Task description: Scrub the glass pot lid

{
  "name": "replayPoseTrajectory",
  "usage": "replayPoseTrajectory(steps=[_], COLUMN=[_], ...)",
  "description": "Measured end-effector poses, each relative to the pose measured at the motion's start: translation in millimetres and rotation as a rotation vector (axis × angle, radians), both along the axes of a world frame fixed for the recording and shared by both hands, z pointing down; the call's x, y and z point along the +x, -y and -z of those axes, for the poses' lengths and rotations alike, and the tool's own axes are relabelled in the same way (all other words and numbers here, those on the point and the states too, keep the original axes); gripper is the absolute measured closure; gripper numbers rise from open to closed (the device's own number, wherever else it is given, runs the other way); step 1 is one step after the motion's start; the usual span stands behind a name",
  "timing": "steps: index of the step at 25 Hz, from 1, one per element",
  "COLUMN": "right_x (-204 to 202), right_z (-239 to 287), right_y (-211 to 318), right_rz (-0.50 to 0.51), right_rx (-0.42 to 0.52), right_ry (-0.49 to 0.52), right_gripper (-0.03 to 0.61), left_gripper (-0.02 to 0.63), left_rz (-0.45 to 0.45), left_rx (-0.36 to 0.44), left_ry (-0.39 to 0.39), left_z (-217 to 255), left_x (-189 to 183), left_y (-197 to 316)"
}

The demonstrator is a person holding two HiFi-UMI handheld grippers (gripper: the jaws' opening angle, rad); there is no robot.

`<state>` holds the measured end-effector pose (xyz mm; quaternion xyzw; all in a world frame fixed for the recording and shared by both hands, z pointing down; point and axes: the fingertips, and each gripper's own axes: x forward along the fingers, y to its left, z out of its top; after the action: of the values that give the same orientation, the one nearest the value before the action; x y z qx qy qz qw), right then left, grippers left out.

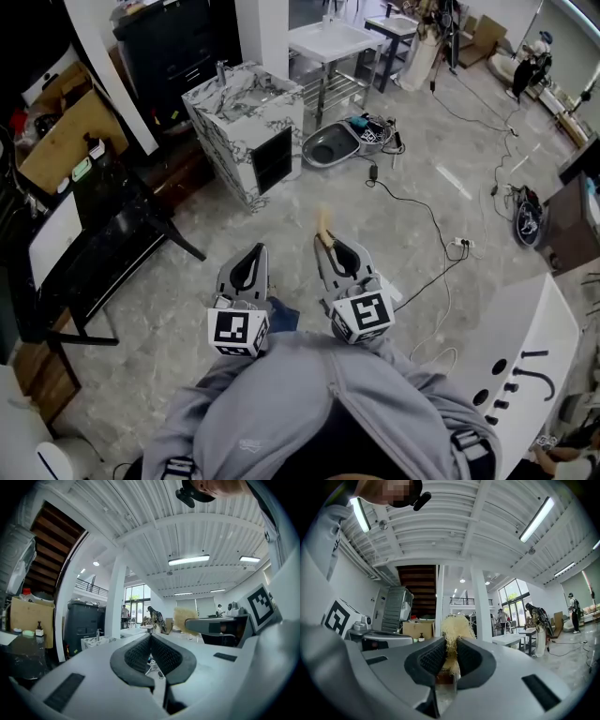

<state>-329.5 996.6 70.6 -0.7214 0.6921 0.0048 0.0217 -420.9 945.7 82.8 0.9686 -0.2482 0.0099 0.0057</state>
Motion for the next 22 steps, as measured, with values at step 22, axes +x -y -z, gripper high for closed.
replayPoseTrajectory(steps=[22], right_x=[127.8], right_z=[-24.7], right_y=[321.9], right_rz=[-0.117], right_rx=[-0.025], right_ry=[0.037], right_gripper=[0.523], left_gripper=[0.598], left_rz=[-0.109], left_rx=[-0.009], left_ry=[0.000], left_z=[-16.3], left_x=[129.4], left_y=[339.2])
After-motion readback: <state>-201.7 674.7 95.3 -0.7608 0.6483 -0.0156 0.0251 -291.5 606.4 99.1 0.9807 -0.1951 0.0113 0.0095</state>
